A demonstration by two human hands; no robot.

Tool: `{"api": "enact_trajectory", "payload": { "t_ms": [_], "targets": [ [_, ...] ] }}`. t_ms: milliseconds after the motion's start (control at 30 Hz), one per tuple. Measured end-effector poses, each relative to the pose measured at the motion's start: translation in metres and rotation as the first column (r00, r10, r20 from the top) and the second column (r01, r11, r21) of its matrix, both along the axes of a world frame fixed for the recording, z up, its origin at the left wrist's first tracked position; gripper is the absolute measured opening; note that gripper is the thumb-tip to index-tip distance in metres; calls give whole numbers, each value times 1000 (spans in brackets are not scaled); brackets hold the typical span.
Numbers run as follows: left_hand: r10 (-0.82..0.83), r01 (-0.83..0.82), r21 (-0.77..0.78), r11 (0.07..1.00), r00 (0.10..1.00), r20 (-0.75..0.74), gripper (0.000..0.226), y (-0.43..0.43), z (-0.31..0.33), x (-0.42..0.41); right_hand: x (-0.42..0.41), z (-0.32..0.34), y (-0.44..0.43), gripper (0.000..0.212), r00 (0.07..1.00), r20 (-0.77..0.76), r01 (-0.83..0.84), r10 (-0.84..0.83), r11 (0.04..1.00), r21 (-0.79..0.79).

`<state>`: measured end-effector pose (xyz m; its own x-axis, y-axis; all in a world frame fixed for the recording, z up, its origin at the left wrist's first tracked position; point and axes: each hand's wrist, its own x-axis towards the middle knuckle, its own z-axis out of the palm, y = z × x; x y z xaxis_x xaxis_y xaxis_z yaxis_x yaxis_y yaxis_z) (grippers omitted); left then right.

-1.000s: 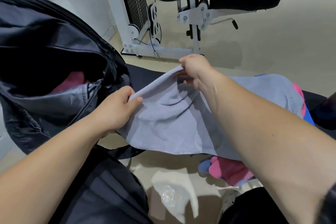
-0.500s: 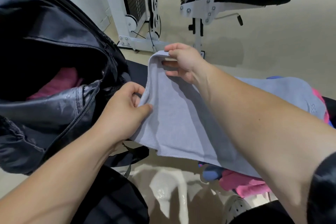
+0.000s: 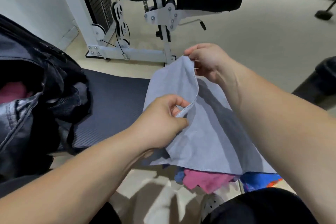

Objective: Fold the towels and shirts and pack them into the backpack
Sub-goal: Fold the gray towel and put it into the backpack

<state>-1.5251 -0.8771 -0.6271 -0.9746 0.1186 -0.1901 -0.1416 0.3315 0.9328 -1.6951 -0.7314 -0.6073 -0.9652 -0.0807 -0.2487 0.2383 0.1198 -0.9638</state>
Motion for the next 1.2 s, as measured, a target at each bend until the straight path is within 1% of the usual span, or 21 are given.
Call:
{"api": "enact_trajectory", "payload": {
  "t_ms": [100,233,333,433,500,567,600,667,700,733,767,800,833,867,900,933,1000,1033,1100,1133,1200],
  "targets": [
    [-26,27,110,994,1000,-10,24,42,-2,0,3,11,35,28,998,-45,40,-38,998,41],
    [-109,112,183,977,994,-28,28,89,-9,0,10,18,75,28,996,-81,61,-47,983,175],
    [-165,166,113,980,986,-19,42,116,-21,-2,13,10,98,32,998,-51,33,-21,969,245],
    [-216,215,32,976,976,32,55,131,-35,-3,15,-10,116,46,999,-19,-17,25,937,350],
    [-250,253,-20,967,965,81,61,135,-44,-1,18,-26,125,49,998,-23,-44,64,856,516],
    [-289,293,-4,956,948,135,63,135,-46,5,20,-41,132,51,995,-21,-57,98,724,688],
    [-296,293,44,955,942,157,57,133,-45,7,21,-46,134,52,993,-16,-62,114,648,759],
    [-267,241,159,957,949,166,33,123,-38,8,25,-53,133,48,988,-24,-56,149,507,860],
    [-236,213,159,964,961,142,20,113,-35,6,27,-54,131,43,984,-60,-22,169,449,893],
    [-204,193,107,975,974,101,12,101,-32,3,31,-52,126,38,973,-127,43,195,385,922],
    [-172,171,18,985,984,56,7,85,-30,-1,35,-50,119,35,951,-211,131,225,324,937],
    [-143,145,-100,984,989,19,4,69,-28,-4,40,-46,109,36,920,-290,212,265,286,934],
    [-113,110,-217,970,994,-3,3,52,-27,-7,45,-40,95,38,892,-334,248,303,289,925],
    [-84,77,-311,947,996,-10,4,35,-28,-8,50,-35,79,39,882,-328,222,338,317,922],
    [-61,56,-382,923,998,-2,5,19,-29,-9,54,-32,62,40,882,-281,145,378,349,926],
    [-42,42,-438,898,999,11,7,5,-32,-8,56,-31,45,41,884,-201,39,421,363,931],
    [-11,27,-537,843,999,34,8,-15,-39,-4,60,-38,11,44,866,-38,-157,498,345,926],
    [1,26,-584,812,999,46,12,-22,-43,0,62,-44,-3,45,851,16,-220,526,328,919],
    [12,15,-655,756,999,38,26,-29,-53,5,68,-62,-24,48,836,78,-280,543,300,912],
    [12,-4,-680,733,1000,7,32,-31,-59,7,71,-71,-31,50,837,86,-278,540,286,917],
    [-8,-48,-731,681,997,-72,38,-32,-68,10,76,-85,-39,54,846,57,-215,529,242,946]
  ]
}}
